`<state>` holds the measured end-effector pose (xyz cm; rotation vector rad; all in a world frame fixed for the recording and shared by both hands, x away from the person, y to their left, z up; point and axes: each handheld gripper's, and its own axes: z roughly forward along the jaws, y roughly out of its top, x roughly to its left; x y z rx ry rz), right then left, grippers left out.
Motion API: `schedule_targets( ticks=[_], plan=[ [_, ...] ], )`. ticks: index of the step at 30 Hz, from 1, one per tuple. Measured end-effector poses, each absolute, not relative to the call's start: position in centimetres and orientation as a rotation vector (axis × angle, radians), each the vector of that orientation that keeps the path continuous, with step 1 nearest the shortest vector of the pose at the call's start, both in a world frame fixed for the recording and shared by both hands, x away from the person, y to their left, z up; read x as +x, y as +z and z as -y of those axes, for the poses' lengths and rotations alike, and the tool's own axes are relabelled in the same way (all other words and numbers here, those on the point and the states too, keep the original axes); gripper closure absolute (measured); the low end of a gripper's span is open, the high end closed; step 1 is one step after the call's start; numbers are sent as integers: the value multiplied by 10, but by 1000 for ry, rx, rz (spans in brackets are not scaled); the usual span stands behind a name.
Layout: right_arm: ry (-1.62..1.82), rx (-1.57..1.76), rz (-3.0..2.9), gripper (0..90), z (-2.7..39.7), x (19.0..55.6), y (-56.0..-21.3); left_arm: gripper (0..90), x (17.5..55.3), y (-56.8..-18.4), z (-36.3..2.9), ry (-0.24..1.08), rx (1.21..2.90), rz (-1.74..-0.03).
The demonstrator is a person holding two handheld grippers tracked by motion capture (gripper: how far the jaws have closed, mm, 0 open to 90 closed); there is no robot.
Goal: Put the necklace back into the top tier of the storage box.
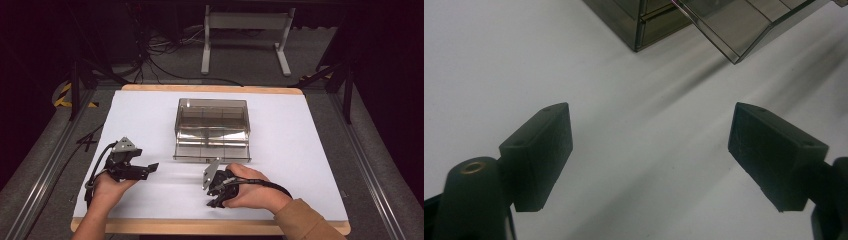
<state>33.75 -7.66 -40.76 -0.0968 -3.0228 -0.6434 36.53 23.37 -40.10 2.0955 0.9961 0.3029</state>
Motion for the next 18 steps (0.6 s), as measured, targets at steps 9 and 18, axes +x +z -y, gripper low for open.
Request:
schedule_targets(
  ticks=[9, 18],
  plan=[
    [-616, -77, 3025, 670, 75, 335, -413, 186, 365, -401, -234, 301, 2098, -996],
    [-570, -37, 3047, 766, 71, 334, -419, 186, 365, -401, -234, 303, 2095, -996]
  ],
)
